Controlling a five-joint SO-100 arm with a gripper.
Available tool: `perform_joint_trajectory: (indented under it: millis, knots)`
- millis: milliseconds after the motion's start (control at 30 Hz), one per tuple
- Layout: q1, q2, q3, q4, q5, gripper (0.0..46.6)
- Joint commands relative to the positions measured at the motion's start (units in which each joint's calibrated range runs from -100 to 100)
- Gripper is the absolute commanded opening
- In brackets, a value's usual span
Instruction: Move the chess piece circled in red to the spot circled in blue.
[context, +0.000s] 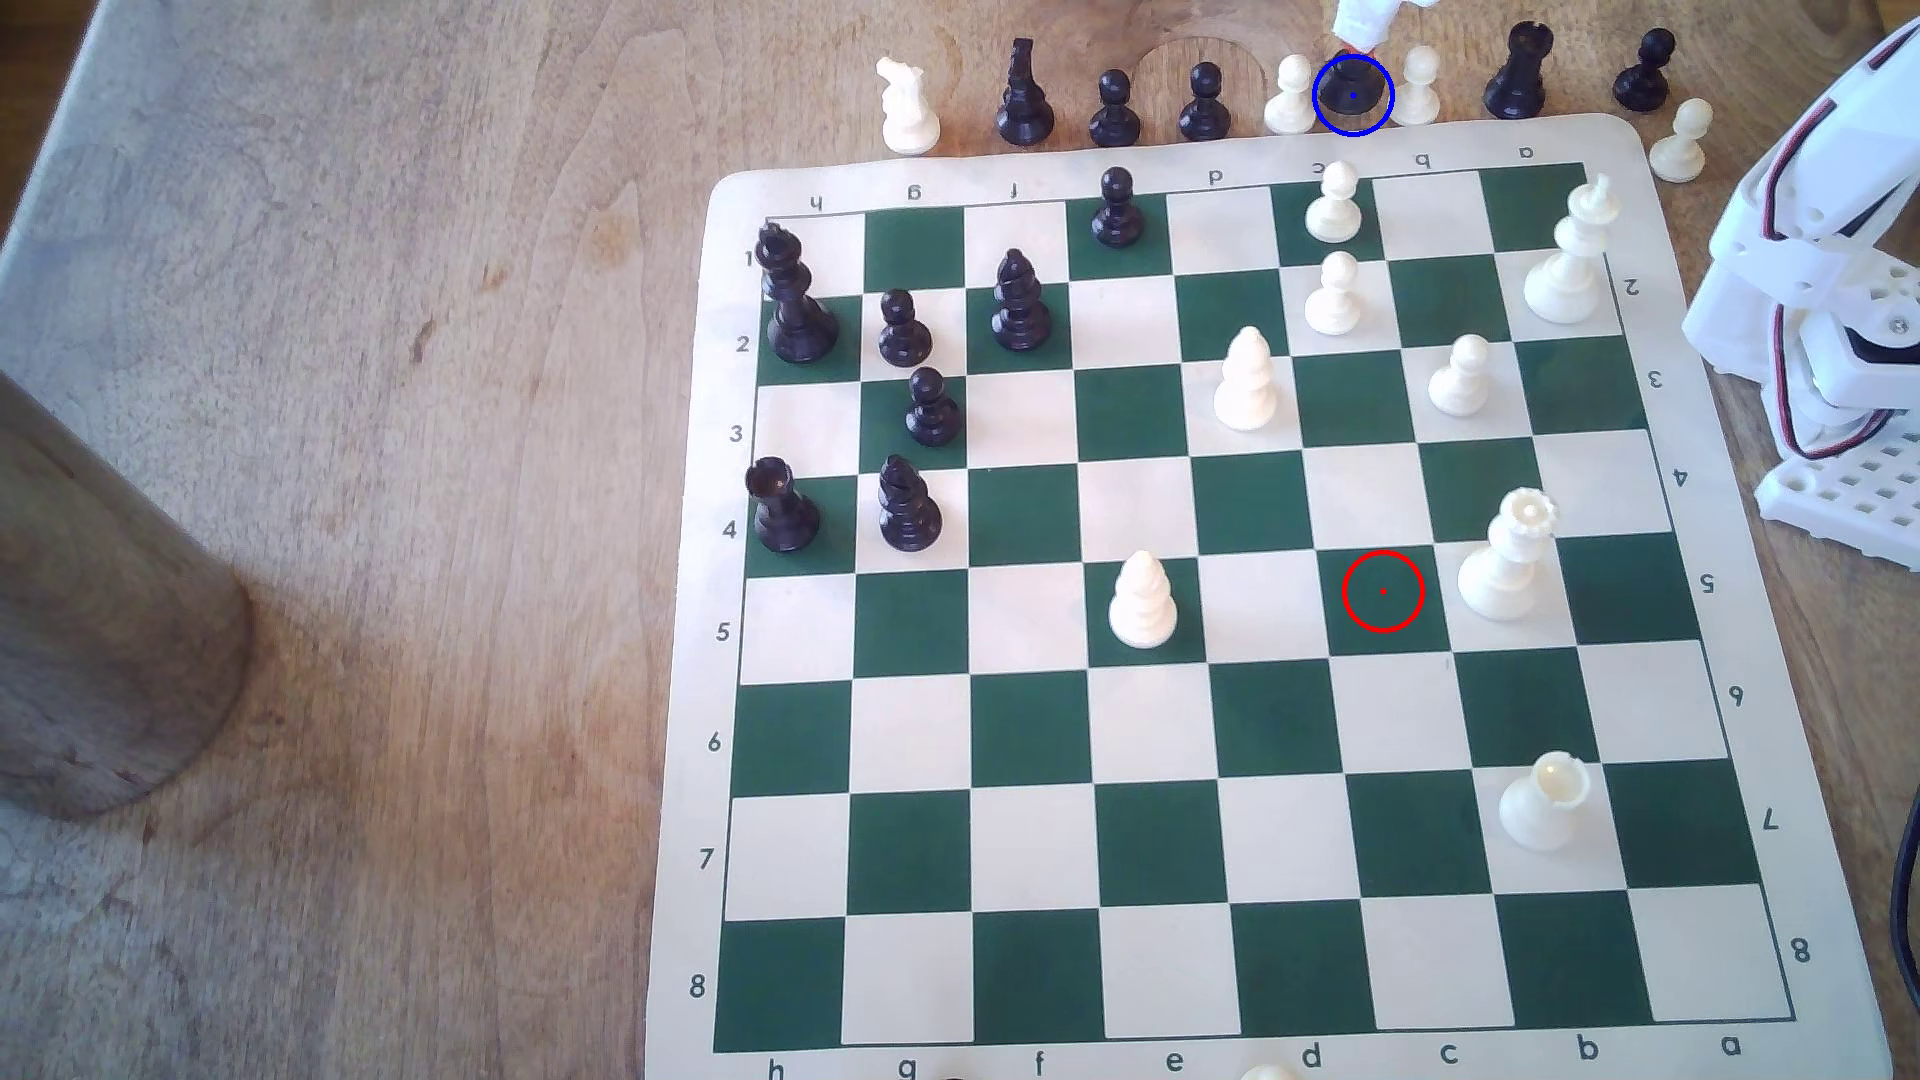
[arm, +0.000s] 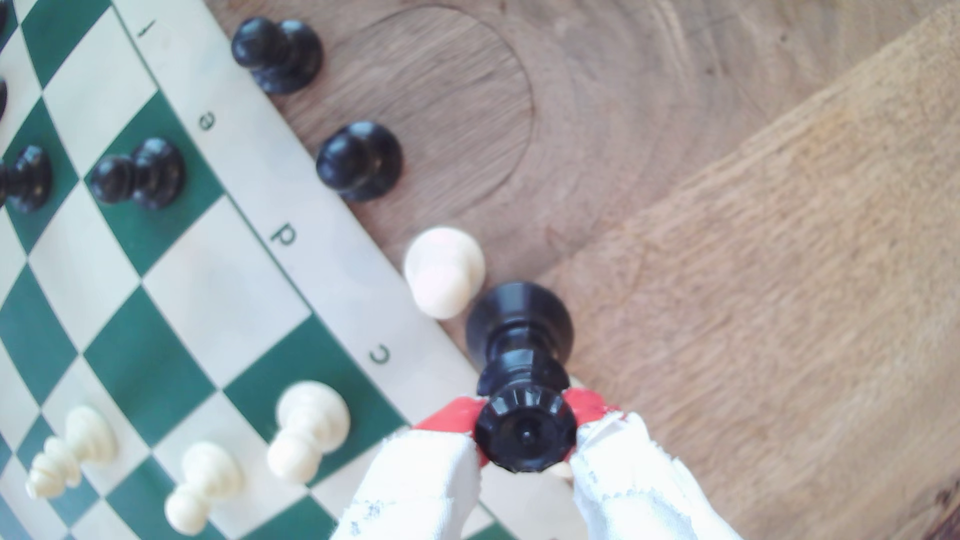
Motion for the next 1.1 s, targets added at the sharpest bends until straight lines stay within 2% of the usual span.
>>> perform_joint_trajectory:
  millis: [0,367,567,600,1067]
  knots:
    - [-0.2,0.0,-0.7,-0.5,0.3,0.4]
    - [-0.3,2.3,0.1,-2.3,0.3,0.5]
    - [0.4,2.1,0.5,-3.0,0.3,8.7]
    - [0.7,1.6,1.2,-3.0,0.9,10.5]
    - [2.2,-2.6,-0.9,-1.1,2.1,13.8]
